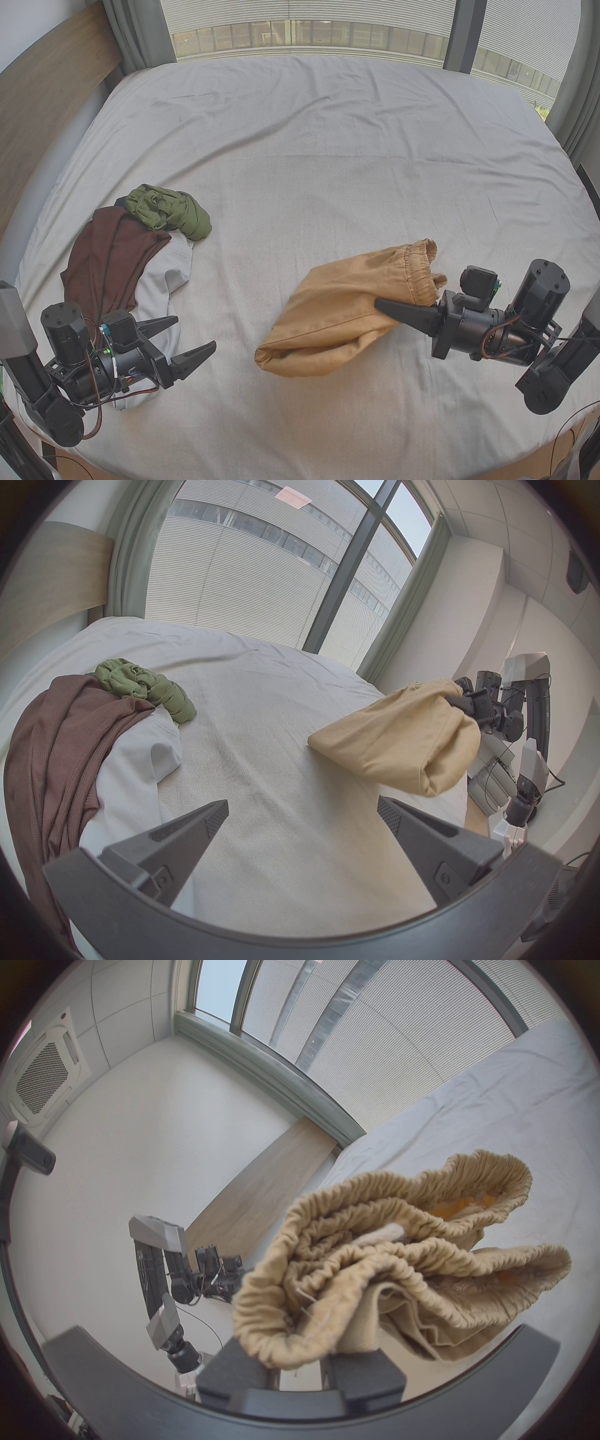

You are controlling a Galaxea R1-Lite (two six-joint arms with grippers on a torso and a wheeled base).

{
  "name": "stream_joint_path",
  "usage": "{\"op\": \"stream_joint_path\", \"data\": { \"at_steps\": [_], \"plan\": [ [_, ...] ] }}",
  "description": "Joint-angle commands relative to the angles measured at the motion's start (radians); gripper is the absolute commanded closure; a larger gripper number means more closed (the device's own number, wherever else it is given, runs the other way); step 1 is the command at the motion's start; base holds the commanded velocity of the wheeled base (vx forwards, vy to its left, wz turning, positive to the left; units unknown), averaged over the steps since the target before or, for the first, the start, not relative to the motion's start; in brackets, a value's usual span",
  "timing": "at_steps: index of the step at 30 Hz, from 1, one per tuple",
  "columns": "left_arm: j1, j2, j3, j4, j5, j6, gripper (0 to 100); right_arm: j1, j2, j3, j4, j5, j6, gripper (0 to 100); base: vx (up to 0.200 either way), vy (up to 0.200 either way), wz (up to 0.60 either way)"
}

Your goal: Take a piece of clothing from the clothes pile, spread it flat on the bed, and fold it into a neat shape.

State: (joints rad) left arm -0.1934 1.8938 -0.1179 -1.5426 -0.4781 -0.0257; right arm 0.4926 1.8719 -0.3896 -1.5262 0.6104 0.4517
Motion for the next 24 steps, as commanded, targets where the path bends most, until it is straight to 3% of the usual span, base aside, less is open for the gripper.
{"op": "stream_joint_path", "data": {
  "at_steps": [1, 12, 24],
  "plan": [
    [0.000, -0.001, 0.010, -0.001, -0.002, 0.000, 0, -0.006, 0.010, -0.074, -0.002, 0.000, 0.059, 100, 0.000, 0.000, 0.00],
    [-0.006, -0.001, 0.020, -0.001, -0.002, 0.000, 0, -0.022, 0.061, -0.255, 0.044, 0.000, 0.143, 100, 0.000, 0.000, 0.00],
    [-0.011, 0.004, 0.032, -0.001, -0.020, 0.000, 0, -0.072, 0.139, -0.473, 0.152, 0.000, 0.148, 100, 0.000, 0.000, 0.00]
  ]
}}
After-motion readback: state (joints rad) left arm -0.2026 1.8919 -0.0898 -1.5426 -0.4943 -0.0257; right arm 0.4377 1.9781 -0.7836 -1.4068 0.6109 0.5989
